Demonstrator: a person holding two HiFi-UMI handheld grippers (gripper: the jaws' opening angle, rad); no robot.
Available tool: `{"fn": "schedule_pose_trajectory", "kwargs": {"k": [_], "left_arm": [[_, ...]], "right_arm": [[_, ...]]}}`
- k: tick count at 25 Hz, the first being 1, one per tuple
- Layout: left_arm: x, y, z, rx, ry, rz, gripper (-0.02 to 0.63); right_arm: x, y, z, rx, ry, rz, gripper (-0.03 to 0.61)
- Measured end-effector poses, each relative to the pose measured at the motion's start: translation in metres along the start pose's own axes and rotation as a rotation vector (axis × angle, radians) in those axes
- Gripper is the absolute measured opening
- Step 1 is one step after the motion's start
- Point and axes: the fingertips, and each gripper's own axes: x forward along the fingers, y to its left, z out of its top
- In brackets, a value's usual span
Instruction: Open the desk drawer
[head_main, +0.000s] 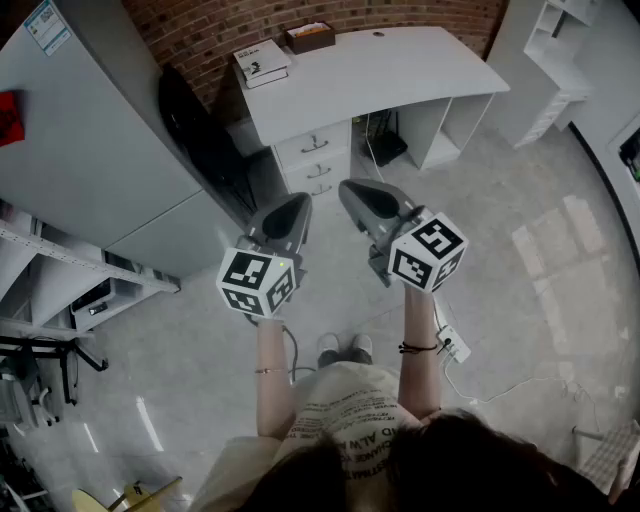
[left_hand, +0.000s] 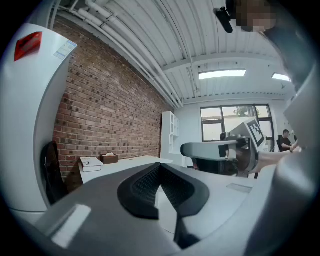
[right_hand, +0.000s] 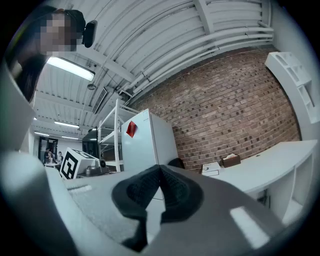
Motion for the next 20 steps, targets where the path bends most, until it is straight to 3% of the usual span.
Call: {"fn": "schedule_pose_trajectory", "kwargs": {"k": [20], "left_arm": [[0.013,-0.032,0.004,0.004,-0.005,0.019,-0.002]], "right_arm": [[-0.026,-0.009,-0.001,0.016,0.040,0.025,0.003]]}}
